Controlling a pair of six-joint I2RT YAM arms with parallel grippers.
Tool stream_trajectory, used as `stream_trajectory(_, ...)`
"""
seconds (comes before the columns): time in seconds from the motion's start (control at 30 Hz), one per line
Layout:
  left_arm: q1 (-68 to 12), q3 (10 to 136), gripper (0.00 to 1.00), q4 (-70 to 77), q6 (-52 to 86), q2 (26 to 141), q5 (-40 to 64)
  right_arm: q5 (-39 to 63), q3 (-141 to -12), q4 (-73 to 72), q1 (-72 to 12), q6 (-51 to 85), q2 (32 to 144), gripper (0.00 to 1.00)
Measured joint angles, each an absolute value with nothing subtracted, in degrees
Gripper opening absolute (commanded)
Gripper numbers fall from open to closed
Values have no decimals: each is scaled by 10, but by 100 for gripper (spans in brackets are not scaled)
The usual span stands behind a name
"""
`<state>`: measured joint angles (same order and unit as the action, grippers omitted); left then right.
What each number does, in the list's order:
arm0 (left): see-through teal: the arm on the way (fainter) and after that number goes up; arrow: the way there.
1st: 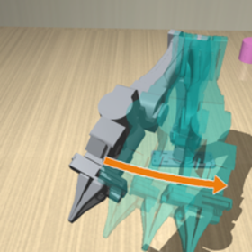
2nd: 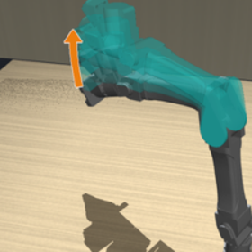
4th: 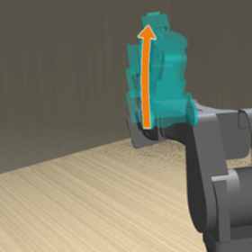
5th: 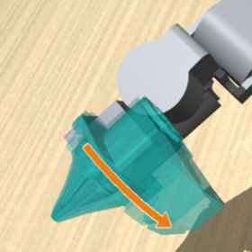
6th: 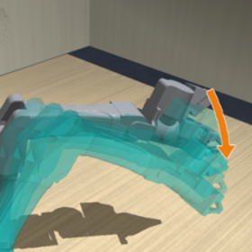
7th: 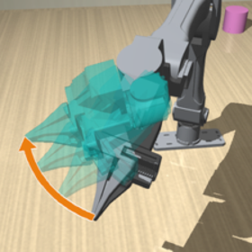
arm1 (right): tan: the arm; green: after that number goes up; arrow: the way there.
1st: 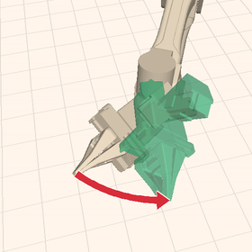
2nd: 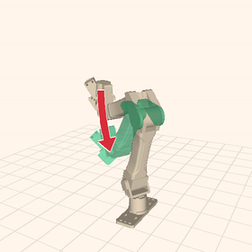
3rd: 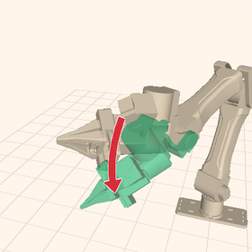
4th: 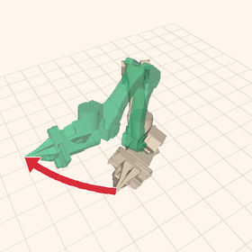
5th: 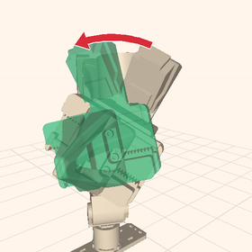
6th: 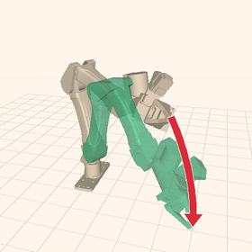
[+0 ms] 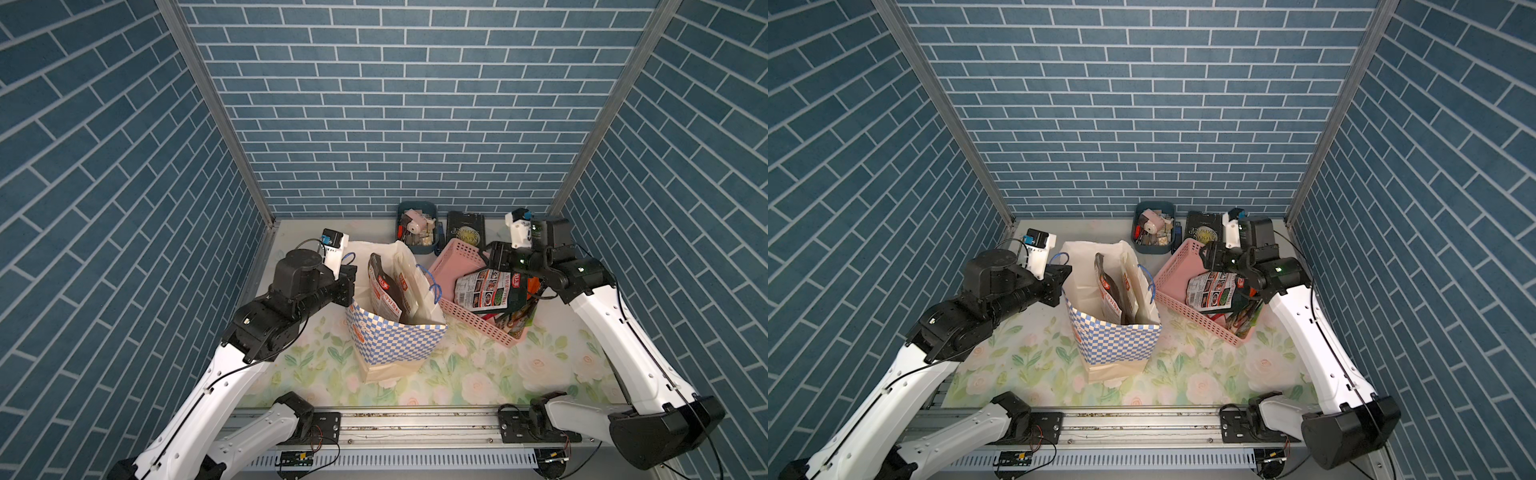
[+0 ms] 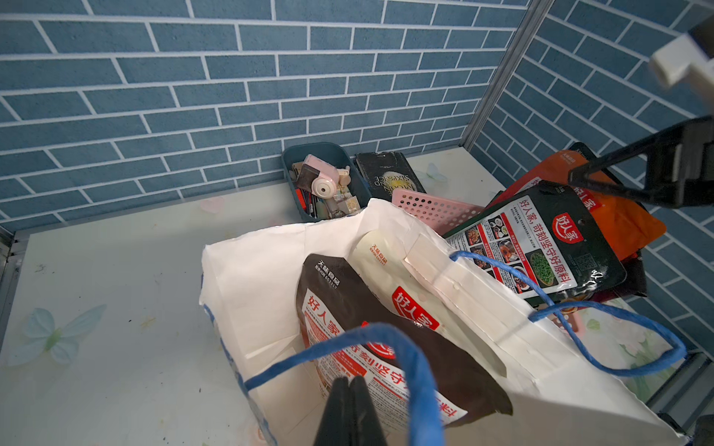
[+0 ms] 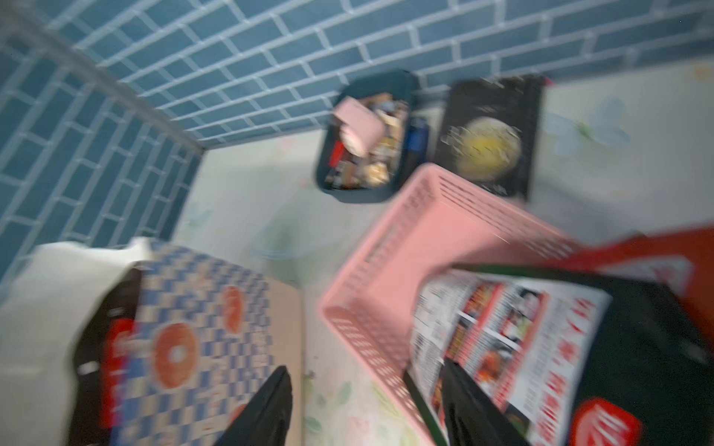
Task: Place the condiment packets inside the bag
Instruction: Pick up the condiment packet from the storage box.
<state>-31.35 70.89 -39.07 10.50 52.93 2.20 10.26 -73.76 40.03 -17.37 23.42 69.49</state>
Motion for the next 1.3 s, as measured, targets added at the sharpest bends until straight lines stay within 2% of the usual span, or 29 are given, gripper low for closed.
stream_trajectory(0.17, -314, 709, 0, -391, 105, 526, 24, 72, -701, 439, -159, 254, 705, 63)
stream_trajectory(0.43, -314, 708, 0, -389, 104, 517, 24, -14, -762, 502, -159, 257, 703, 67)
stream_trajectory(0.73, -314, 706, 0, -388, 96, 515, 24, -86, -769, 558, -157, 257, 703, 68)
stream_trajectory(0.93, -314, 701, 0, -386, 96, 512, 24, -85, -749, 546, -157, 257, 710, 69)
stream_trajectory(1.1, -314, 697, 0, -387, 96, 510, 23, -42, -686, 488, -154, 265, 710, 68)
stream_trajectory(1.3, -314, 697, 0, -387, 96, 510, 22, 12, -632, 406, -153, 298, 701, 61)
